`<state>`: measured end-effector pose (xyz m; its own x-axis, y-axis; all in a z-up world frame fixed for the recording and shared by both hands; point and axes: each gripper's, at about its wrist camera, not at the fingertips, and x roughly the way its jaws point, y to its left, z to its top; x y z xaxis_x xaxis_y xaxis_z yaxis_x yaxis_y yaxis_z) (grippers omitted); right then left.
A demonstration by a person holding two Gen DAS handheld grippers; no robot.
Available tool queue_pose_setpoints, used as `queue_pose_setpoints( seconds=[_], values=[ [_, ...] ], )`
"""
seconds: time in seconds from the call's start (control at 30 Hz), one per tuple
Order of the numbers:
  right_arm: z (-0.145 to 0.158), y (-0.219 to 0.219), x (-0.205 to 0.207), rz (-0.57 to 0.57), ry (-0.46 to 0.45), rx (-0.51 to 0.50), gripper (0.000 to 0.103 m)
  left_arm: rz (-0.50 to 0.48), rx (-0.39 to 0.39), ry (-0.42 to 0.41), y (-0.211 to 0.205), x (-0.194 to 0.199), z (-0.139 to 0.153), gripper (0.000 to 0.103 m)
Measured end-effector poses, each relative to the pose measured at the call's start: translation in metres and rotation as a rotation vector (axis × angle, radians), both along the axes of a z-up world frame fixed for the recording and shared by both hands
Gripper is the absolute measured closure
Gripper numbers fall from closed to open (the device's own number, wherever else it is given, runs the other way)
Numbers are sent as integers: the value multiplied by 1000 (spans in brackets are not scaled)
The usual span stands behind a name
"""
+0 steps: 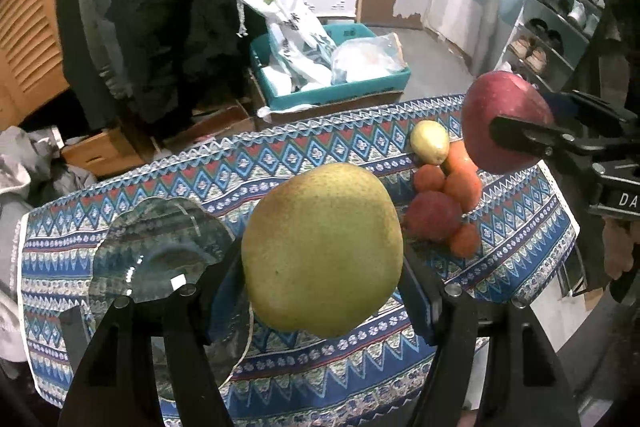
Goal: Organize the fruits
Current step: 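Carry the pear and apple with both tools over the glass bowl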
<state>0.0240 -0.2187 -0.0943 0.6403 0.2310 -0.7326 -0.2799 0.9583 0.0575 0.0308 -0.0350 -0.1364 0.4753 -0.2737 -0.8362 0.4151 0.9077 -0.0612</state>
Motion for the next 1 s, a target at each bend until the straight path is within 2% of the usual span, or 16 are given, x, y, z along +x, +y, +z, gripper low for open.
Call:
queue_pose_setpoints(
  seconds=[0.47, 1.0],
  values=[
    [7, 69, 16, 109, 8, 14, 26, 97, -34, -8, 62, -5, 7, 31],
    [-16, 161, 46, 240, 80, 20, 26, 215, -8, 35, 133, -2, -23, 31]
  ],
)
